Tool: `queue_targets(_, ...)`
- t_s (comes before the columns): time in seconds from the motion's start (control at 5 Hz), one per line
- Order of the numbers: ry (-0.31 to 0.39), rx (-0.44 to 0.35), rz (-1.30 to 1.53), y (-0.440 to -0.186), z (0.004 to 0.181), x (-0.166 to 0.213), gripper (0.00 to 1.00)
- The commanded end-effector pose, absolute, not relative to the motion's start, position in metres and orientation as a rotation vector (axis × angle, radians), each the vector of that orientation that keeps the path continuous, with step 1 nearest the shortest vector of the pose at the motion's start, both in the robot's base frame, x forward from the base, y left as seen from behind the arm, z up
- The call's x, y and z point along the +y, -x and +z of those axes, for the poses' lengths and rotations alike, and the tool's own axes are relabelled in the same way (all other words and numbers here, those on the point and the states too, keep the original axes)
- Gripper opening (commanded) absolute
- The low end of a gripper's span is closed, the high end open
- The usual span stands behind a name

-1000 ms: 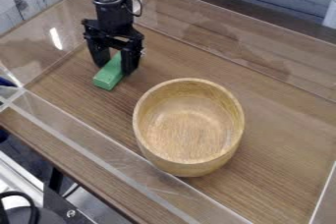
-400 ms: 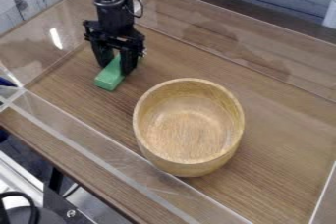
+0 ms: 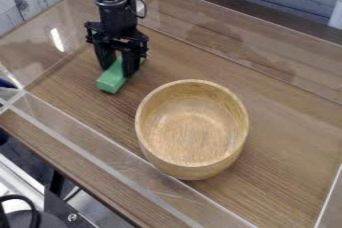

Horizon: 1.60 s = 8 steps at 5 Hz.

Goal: Put the green block in the brown bowl

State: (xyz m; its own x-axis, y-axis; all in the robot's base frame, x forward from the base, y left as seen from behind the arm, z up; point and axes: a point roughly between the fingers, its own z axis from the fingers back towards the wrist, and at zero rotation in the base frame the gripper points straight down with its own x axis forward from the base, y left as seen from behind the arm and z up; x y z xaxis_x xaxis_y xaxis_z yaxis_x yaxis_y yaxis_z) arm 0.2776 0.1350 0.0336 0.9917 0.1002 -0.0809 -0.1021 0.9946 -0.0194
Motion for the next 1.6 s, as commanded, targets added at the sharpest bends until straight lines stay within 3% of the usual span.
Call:
queue_targets(0.0, -0.012, -0.024, 0.099, -0.29, 0.076, 0.134, 0.0)
queue_targets(0.4, 0.011, -0.095, 0.068, -0.296, 0.137, 0.092, 0.0)
queue_targets(0.8, 0.051, -0.091, -0.016, -0.283, 0.153, 0.037, 0.0)
queue_targets(1.4, 0.076, -0.049, -0.124, -0.244, 0.143, -0.014, 0.0)
